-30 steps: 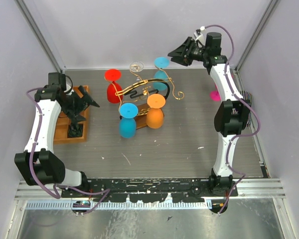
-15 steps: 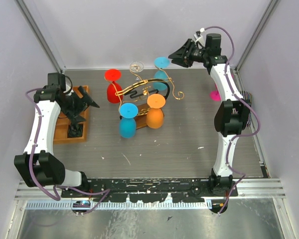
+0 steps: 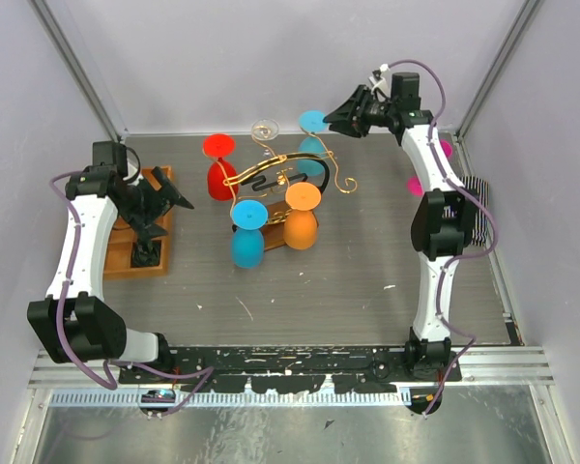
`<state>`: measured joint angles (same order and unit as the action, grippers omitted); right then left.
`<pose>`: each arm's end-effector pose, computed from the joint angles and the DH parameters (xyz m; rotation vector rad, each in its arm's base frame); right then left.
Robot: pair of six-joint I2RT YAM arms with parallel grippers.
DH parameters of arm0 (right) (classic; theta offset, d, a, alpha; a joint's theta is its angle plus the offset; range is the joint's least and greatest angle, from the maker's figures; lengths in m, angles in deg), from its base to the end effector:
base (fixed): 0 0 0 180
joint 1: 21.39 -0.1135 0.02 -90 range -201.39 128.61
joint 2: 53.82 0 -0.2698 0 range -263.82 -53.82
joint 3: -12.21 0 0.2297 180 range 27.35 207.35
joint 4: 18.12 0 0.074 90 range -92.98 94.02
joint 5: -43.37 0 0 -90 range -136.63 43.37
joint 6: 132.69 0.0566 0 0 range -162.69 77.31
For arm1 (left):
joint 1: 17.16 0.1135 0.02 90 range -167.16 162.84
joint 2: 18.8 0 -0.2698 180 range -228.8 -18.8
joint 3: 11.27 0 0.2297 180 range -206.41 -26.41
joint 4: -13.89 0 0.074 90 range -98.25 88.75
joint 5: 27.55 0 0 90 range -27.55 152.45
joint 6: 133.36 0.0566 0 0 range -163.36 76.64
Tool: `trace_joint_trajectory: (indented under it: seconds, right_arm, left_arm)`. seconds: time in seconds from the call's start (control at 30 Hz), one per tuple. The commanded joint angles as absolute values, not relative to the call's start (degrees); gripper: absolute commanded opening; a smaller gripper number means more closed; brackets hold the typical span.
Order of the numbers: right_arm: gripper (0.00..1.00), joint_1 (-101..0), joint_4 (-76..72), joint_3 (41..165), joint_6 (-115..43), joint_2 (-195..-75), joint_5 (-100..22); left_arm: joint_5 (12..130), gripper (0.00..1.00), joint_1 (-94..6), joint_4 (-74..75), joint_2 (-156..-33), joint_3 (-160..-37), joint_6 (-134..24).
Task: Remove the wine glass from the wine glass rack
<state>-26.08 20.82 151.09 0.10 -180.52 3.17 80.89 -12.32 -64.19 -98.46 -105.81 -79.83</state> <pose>0.4992 0.0843 0.3285 0.1159 2.1389 1.3856 0.2518 0.0034 0.3239 -0.8600 2.5793 -0.6007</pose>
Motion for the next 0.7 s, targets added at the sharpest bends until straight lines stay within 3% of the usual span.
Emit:
trace_joint_trajectory:
  seconds: [0.0, 0.1, 0.2, 0.3, 0.67]
  right_arm:
    - [0.41, -27.6, 19.4, 154.4, 0.1, -181.0, 4.1]
    - [0.32, -27.8, 17.7, 154.3, 1.7, -181.1, 4.9]
    - [0.13, -27.7, 16.7, 154.3, 2.5, -180.6, 5.3]
    - [0.02, -27.8, 15.0, 153.2, 3.6, -179.8, 6.3]
    - [0.01, -27.6, 7.9, 149.2, 9.2, -176.5, 9.7]
  left_arm:
    - [81.5, 0.98, -12.1, -63.3, -97.8, -105.3, -79.1]
    - [81.5, 0.98, -12.1, -63.2, -98.0, -105.2, -78.9]
    - [81.4, 0.98, -12.1, -63.4, -98.1, -105.6, -78.7]
    - [81.5, 0.98, -12.1, -63.3, -98.2, -105.5, -78.8]
    - [81.5, 0.98, -12.1, -63.6, -98.0, -105.3, -78.3]
